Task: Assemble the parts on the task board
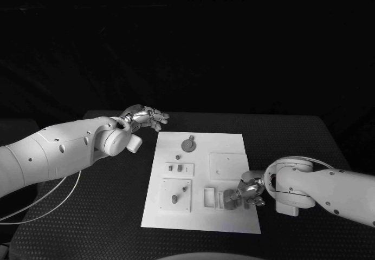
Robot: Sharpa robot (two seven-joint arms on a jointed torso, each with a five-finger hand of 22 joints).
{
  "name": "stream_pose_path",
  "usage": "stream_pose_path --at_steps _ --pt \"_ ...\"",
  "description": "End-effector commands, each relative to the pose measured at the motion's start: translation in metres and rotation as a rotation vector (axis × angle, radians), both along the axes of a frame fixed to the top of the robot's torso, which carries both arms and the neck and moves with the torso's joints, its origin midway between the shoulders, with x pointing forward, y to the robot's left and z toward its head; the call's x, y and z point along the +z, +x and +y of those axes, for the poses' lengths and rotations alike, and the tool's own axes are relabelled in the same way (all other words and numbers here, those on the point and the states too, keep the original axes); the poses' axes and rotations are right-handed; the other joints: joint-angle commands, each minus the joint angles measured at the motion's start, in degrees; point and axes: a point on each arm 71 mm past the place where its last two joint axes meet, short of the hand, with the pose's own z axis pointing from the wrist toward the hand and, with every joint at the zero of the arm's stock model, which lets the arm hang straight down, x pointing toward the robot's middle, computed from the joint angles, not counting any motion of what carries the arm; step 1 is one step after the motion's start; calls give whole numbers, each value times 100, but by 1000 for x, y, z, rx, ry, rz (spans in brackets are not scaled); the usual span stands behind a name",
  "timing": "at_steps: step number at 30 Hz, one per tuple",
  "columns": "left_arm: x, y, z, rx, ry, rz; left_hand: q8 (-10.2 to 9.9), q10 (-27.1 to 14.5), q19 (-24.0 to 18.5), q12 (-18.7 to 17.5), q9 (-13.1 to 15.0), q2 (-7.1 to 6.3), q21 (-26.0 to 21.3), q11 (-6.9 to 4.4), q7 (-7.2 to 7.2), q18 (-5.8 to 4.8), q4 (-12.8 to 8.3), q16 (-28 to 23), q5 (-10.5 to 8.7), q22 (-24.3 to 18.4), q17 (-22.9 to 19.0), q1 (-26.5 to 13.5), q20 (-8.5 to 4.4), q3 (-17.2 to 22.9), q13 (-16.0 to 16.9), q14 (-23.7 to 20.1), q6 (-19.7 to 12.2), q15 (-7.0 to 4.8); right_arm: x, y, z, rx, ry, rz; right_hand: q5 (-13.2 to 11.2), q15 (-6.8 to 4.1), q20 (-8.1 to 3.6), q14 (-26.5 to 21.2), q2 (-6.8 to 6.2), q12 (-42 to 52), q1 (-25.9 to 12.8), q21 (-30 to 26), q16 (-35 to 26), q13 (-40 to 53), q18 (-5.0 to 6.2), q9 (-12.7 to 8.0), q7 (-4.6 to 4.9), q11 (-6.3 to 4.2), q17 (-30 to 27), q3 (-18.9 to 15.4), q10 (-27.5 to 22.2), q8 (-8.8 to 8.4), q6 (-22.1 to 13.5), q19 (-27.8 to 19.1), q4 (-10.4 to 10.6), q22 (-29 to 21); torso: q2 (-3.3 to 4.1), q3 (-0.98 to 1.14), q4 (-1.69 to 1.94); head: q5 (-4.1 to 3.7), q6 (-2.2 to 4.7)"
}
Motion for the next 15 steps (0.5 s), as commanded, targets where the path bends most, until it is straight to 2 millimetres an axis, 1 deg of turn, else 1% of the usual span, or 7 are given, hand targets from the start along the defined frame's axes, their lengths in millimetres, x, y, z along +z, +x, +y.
stream_pose_path --at_steps 1,3,6,8,9,10,15 --pt "0 -1 -3 -21 -12 5 26 16 52 11 -7 15 -33 43 3 96 24 -30 -24 6 9 -63 0 -9 -9 12 -41 18 -5 0 1 11 -42 -42 -9 0 -40 44 -18 37 79 29 -37 -13 275 -32 101 -1 16 -4 -70 -48 175 12 23 56 -1 1 4 2 -18" --pt "0 -1 -4 -21 -12 5 27 16 53 11 -7 17 -33 43 3 96 25 -30 -24 7 10 -64 0 -9 -9 12 -41 18 -6 0 3 15 -46 -46 13 -1 -39 49 1 42 106 33 -41 -19 275 -33 98 -3 24 -6 -68 -52 190 14 18 56 2 5 6 -13 -6" --pt "0 -2 -5 -22 -12 6 28 16 53 11 -7 19 -34 42 3 97 27 -30 -24 7 12 -65 -1 -8 -9 13 -40 17 -9 0 6 19 -47 -49 58 -4 -35 59 41 54 191 43 -55 -35 275 -37 95 -5 42 -25 -68 -66 215 16 -30 56 0 13 3 -1 -10" --pt "0 -2 -5 -24 -13 7 28 16 54 12 -7 19 -35 42 2 97 28 -30 -25 8 13 -66 -1 -8 -9 14 -40 17 -10 -1 9 23 -45 -47 84 -5 -31 70 100 64 251 50 -62 -45 275 -39 93 -7 55 -36 -63 -76 232 19 -74 55 -4 7 -3 -7 -9" --pt "0 -2 -6 -24 -13 7 29 16 54 12 -7 20 -35 42 2 98 29 -30 -25 8 13 -67 -1 -8 -9 15 -40 17 -11 -1 10 23 -42 -49 87 -5 -29 72 111 67 259 52 -65 -48 275 -39 93 -8 58 -42 -63 -78 235 19 -82 55 -4 7 -3 -7 -9" --pt "0 -2 -6 -25 -13 7 29 16 54 12 -7 20 -35 42 2 98 30 -30 -26 9 14 -68 -1 -9 -9 15 -40 17 -11 -1 11 25 -41 -51 93 -5 -26 74 124 70 270 54 -68 -52 275 -40 93 -7 62 -49 -62 -82 240 20 -93 54 -4 2 -3 -12 -12" --pt "0 -2 -6 -26 -13 9 30 16 55 12 -7 16 -37 42 2 98 32 -31 -32 10 17 -72 -1 -11 -9 16 -40 16 -11 -1 13 24 -37 -59 114 -5 -19 82 154 76 305 56 -79 -63 275 -43 93 -8 72 -61 -61 -93 252 20 -126 52 -2 2 1 2 -26"
